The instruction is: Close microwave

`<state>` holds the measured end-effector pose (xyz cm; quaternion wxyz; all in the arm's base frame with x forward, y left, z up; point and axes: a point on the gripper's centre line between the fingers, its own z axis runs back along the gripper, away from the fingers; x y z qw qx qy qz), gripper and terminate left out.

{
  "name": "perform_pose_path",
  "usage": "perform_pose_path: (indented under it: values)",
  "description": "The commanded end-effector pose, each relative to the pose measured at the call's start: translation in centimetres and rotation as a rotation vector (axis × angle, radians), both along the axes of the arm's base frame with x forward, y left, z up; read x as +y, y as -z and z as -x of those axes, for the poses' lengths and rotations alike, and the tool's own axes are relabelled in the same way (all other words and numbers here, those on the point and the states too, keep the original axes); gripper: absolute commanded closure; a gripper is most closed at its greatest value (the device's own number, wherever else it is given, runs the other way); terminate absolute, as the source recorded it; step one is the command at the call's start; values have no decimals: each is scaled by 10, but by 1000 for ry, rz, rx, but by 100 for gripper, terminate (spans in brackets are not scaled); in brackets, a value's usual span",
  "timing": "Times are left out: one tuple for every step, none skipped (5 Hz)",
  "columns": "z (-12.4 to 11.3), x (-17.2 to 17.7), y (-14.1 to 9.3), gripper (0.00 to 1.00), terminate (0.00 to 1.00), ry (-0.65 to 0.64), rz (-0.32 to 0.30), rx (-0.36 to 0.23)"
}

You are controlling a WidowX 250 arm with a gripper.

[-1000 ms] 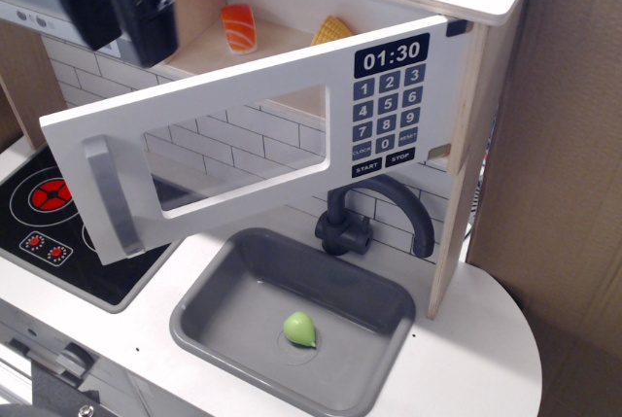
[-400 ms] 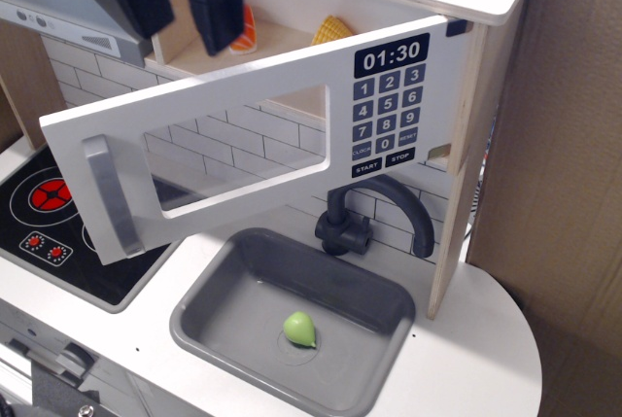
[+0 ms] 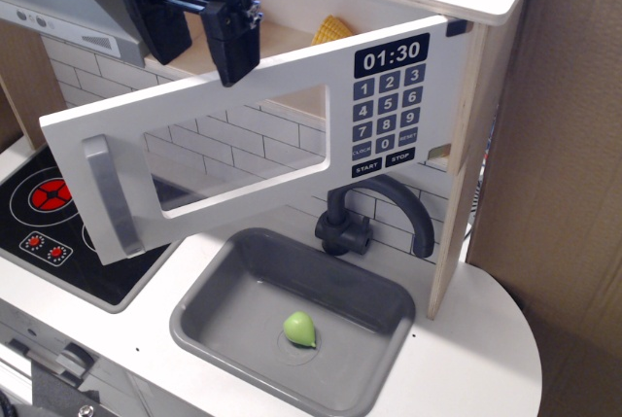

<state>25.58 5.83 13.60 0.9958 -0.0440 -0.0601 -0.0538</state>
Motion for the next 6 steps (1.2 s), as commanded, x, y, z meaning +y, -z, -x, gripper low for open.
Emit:
perform_pose_path:
  values:
    - [-12,25,7,0,0,72,-92,-63]
    - [-20,44,12,0,0,96,-110,-80]
    - [-29,66,14,0,0,128,-154,-114]
    - [-31,71,-16,0,0,106,-241,-60]
    - [-22,71,-39,0,0,67,-279,-66]
    - [-9,60,-49,0,0,-10,-279,-36]
